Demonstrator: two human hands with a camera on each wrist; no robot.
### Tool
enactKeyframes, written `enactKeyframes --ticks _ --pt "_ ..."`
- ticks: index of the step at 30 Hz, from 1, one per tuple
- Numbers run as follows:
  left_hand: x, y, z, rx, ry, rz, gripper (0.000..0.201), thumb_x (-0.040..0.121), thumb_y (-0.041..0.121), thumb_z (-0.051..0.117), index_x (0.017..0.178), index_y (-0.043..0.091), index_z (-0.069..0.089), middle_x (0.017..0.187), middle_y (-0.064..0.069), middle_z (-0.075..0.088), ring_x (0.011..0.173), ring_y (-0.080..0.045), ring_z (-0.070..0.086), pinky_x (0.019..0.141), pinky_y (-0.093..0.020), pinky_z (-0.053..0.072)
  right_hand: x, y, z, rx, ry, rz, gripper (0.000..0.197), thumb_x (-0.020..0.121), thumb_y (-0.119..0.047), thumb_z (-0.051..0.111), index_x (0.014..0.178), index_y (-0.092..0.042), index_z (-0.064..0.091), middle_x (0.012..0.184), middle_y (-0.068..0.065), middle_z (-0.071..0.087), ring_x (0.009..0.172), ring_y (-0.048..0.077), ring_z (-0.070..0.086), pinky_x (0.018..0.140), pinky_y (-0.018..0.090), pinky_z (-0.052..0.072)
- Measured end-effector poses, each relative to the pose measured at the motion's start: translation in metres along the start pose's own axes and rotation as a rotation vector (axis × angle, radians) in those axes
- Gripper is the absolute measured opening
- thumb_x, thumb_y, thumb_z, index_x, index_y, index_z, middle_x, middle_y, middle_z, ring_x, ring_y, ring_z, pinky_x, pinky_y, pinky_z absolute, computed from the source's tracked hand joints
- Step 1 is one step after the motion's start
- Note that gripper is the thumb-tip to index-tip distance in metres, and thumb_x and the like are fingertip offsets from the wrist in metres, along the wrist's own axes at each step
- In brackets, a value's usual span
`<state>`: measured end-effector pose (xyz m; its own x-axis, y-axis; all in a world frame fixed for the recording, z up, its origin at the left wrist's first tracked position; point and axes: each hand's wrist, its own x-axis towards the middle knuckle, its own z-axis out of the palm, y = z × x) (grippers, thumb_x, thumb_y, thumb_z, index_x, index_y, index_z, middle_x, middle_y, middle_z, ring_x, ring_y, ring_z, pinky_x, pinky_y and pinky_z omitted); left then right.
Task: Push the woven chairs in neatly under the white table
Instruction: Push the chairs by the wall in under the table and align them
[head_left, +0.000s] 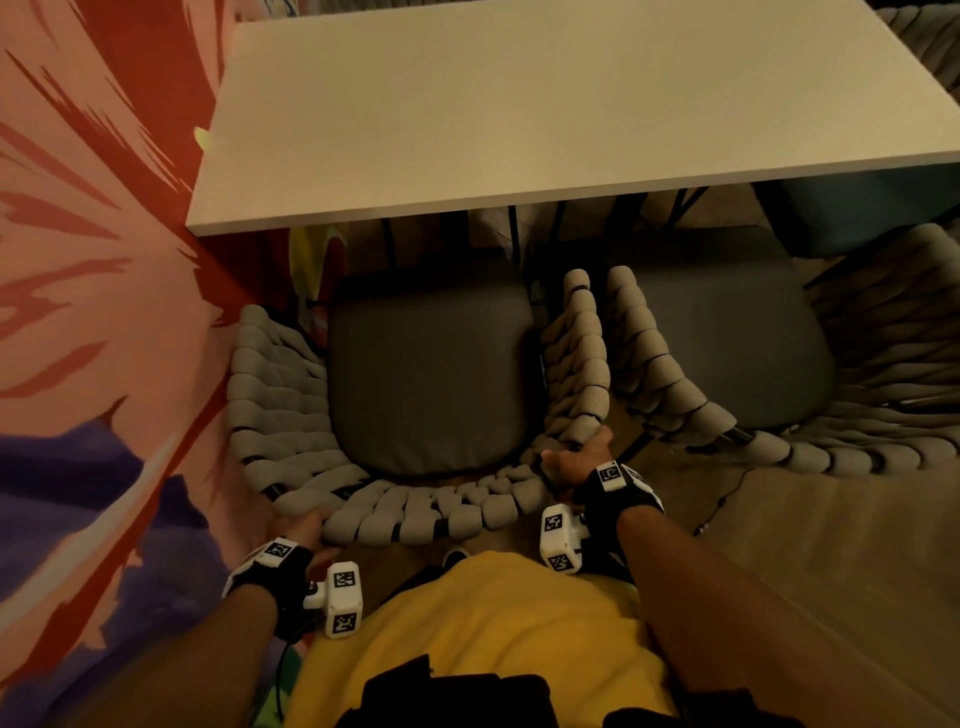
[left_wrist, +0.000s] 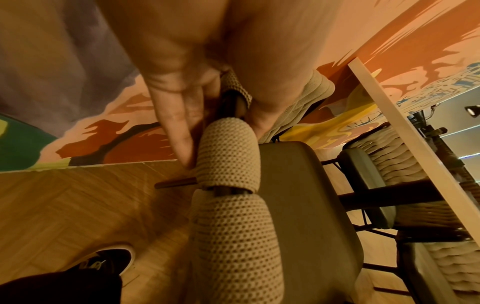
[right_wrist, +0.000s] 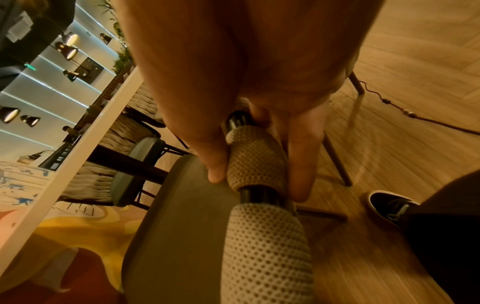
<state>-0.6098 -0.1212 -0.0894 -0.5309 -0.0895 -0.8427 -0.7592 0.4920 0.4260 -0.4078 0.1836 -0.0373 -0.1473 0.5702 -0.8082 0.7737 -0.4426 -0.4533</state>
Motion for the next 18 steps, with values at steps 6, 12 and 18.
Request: enactKeyframes --ticks 6,12,18 --pt "-0.027 0.004 0.001 -0.094 0.031 0.023 0.041 0.090 0.009 0.058 0.130 0.004 0.052 0.125 -0.020 0.060 0.110 -0.041 0.060 0.063 -0.038 0.055 0.002 0.003 0.003 -0.018 0.005 -0.015 0.102 0.078 -0.022 0.074 0.149 -0.033 0.001 0.134 0.020 0.049 0.109 0.043 0.058 0.085 0.058 0.054" --pt "-0.042 0.002 0.009 -0.151 0.015 0.039 0.051 0.089 0.010 0.061 0.138 0.012 0.045 0.137 -0.018 0.052 0.120 -0.041 0.054 0.082 -0.046 0.053 0.006 0.000 0.002 -0.008 0.014 0.025 0.105 0.082 -0.018 0.073 0.151 -0.030 -0.005 0.143 0.022 0.040 0.120 0.045 0.051 0.091 0.057 0.051" --pt "-0.057 0.003 0.016 -0.128 -0.056 0.080 0.053 0.087 0.005 0.066 0.136 0.006 0.046 0.139 -0.018 0.049 0.128 -0.039 0.047 0.100 -0.050 0.047 0.012 -0.001 0.001 -0.022 0.026 0.041 0.102 0.081 -0.020 0.073 0.151 -0.028 -0.001 0.142 0.021 0.040 0.120 0.044 0.050 0.088 0.055 0.052"
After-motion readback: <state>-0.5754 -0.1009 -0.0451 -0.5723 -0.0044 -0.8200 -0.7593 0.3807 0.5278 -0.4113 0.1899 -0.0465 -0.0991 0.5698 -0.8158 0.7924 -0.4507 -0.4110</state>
